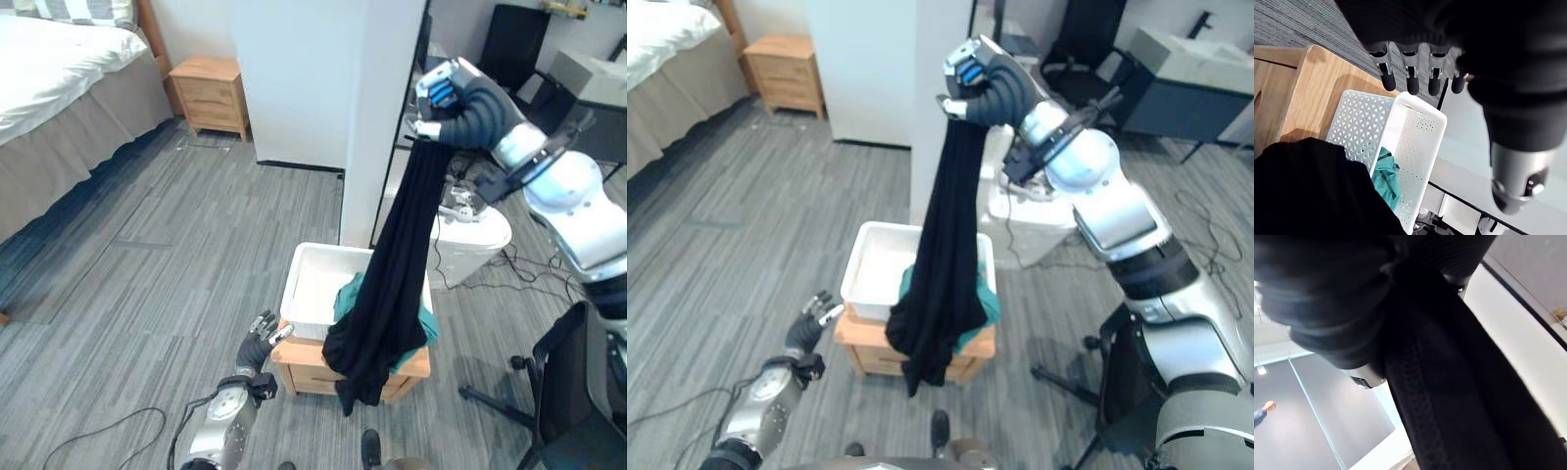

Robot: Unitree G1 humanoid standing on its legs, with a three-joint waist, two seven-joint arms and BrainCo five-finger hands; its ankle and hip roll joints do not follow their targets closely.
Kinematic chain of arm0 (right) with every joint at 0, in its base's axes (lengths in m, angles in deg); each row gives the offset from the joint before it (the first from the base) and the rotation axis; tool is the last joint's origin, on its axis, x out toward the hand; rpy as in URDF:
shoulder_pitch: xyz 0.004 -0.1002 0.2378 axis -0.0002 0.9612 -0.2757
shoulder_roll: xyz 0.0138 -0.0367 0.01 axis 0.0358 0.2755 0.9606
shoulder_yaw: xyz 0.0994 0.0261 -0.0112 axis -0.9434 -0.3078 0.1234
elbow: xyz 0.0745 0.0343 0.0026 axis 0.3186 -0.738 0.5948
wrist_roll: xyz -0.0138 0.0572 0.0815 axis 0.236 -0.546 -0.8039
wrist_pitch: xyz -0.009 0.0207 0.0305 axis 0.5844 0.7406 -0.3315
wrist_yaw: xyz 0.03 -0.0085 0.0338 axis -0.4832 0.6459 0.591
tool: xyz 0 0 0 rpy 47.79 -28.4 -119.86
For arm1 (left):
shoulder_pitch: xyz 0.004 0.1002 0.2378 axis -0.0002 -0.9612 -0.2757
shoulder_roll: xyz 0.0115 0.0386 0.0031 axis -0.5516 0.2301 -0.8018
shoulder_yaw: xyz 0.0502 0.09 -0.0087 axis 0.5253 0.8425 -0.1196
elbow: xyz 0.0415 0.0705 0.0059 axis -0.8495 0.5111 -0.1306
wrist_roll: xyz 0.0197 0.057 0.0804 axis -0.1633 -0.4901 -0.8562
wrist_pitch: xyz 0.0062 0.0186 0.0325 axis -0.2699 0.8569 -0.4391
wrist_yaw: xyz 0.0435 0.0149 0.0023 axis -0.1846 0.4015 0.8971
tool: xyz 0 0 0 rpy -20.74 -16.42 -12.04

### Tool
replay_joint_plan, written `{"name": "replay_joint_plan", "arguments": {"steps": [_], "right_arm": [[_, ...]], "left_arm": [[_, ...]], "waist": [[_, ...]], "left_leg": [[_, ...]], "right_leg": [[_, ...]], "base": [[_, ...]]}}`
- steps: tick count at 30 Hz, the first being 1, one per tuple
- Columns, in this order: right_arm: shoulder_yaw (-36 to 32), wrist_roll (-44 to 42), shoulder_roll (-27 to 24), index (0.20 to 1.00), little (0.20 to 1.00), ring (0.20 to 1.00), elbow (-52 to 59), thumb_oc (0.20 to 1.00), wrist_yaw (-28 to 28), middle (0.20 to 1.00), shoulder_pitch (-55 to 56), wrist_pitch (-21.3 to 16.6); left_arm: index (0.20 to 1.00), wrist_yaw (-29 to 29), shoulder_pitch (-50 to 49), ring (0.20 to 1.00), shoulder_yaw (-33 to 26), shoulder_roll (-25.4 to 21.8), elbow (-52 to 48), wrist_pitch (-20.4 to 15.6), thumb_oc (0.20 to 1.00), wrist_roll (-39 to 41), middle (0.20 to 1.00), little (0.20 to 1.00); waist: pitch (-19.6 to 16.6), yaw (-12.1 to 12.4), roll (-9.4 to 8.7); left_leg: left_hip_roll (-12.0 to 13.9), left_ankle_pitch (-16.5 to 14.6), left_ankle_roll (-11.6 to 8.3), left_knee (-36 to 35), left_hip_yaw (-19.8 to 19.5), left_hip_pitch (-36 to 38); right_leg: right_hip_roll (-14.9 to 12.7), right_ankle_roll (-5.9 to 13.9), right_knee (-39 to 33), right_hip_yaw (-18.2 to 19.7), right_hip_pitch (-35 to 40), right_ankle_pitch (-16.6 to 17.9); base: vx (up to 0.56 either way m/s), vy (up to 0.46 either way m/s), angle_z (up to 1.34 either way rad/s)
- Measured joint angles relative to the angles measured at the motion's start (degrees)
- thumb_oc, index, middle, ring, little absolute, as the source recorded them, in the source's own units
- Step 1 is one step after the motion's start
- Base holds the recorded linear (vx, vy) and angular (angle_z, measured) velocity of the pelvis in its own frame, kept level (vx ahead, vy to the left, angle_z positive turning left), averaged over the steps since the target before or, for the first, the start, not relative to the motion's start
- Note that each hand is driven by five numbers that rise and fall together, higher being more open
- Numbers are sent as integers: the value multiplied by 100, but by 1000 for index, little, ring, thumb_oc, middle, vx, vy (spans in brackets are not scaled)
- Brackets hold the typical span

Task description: Tidy up the quilt and then pick up the clothes from the bed and put them into the laundry hamper.

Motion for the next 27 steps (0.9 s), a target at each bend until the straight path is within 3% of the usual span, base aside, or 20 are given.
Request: {"name": "replay_joint_plan", "arguments": {"steps": [9,14,19,23,27], "right_arm": [[431,237,-183,200,200,200,-1304,200,-496,200,-610,-495],[472,781,-441,200,200,200,-1391,200,-627,200,-621,-680],[1134,1374,-850,200,200,200,-1913,200,-841,200,-976,-1034],[1257,1280,-1165,200,200,200,-1974,200,-1105,200,-1250,-821],[1260,1224,-864,200,200,200,-2840,200,-1063,200,-1579,-324]], "left_arm": [[1000,2,-479,1000,-312,-138,87,111,1000,-1,1000,1000],[1000,-6,-732,1000,-420,-156,86,113,1000,-1,1000,1000],[1000,-86,-790,1000,-405,-69,191,101,1000,-14,1000,1000],[1000,-245,-852,1000,-406,-139,327,108,1000,-37,1000,1000],[1000,-288,-674,1000,-321,-430,188,101,1000,-71,1000,1000]], "waist": [[-62,426,-83],[-64,571,-86],[-65,603,-89],[-57,640,-98],[203,777,26]], "left_leg": [[-72,-35,-27,0,-72,-128],[-51,-31,-23,-25,-77,-303],[23,-13,-43,-35,-103,-430],[54,94,-106,3,-114,-641],[81,259,-140,3,-65,-1040]], "right_leg": [[-102,-65,-2,-190,-67,-96],[-134,-65,-1,-237,-187,-94],[-151,-92,-1,-457,-181,-115],[-150,-98,-4,-604,-330,-118],[-128,-53,-19,-597,-803,-57]], "base": [[190,-32,9],[190,-30,3],[163,-82,20],[0,-193,20],[-282,-166,-4]]}}
